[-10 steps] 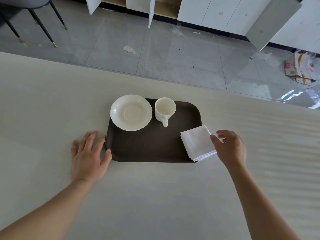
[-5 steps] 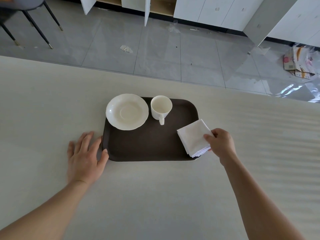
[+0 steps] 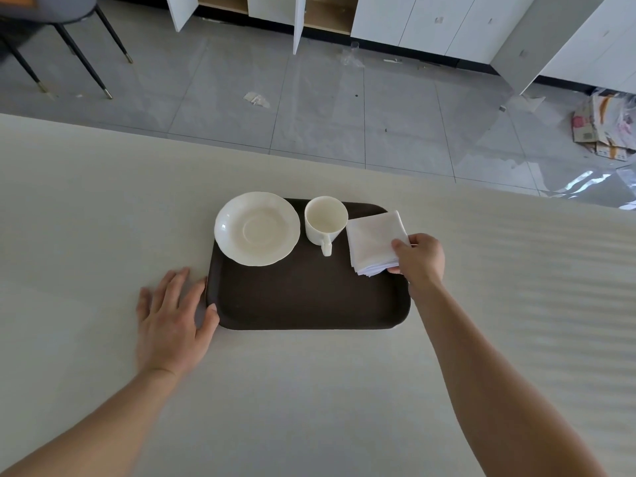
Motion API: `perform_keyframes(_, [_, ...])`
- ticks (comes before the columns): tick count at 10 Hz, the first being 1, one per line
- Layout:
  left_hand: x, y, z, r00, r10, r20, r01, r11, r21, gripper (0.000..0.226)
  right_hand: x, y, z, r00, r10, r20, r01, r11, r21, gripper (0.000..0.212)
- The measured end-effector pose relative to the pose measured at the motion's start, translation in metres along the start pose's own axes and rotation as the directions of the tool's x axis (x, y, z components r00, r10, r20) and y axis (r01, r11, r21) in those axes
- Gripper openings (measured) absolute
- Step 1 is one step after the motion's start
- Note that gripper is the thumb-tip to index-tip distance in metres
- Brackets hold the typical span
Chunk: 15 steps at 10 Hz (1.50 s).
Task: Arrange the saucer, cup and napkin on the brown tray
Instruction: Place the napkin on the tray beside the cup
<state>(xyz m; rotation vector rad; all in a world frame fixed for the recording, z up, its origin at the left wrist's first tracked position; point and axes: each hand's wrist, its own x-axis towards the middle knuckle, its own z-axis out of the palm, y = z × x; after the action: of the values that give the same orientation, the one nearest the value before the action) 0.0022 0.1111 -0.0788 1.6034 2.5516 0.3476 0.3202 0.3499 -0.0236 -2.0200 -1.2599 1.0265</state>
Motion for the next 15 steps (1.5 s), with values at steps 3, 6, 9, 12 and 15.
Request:
perform_keyframes(3, [0.000, 0.000, -0.001, 1.000, 0.004, 0.016, -0.004, 1.000, 0.009, 0.059, 0.004, -0.007, 0.015, 0.999, -0.039, 0.004, 0.039, 0.993, -0.115, 0.018])
perform_keyframes(6, [0.000, 0.000, 0.000, 1.000, 0.012, 0.009, -0.013, 1.000, 0.013, 0.058, 0.004, -0.011, 0.015, 0.961, -0.266, 0.077, 0.259, 0.762, -0.594, 0.014])
perform_keyframes(9, [0.001, -0.001, 0.000, 1.000, 0.011, 0.002, -0.011, 1.000, 0.014, 0.057, 0.009, -0.004, 0.016, 0.941, -0.338, 0.031, 0.302, 0.792, -0.531, 0.022])
perform_keyframes(12, [0.000, 0.002, -0.003, 1.000, 0.006, 0.006, -0.006, 1.000, 0.010, 0.058, -0.005, 0.014, 0.003, 0.862, -0.476, 0.174, 0.477, 0.644, -0.598, 0.030])
perform_keyframes(15, [0.000, 0.003, -0.003, 1.000, 0.007, 0.004, -0.007, 1.000, 0.020, 0.059, -0.008, 0.013, 0.002, 0.730, -0.585, 0.353, 0.665, 0.488, -0.565, 0.036])
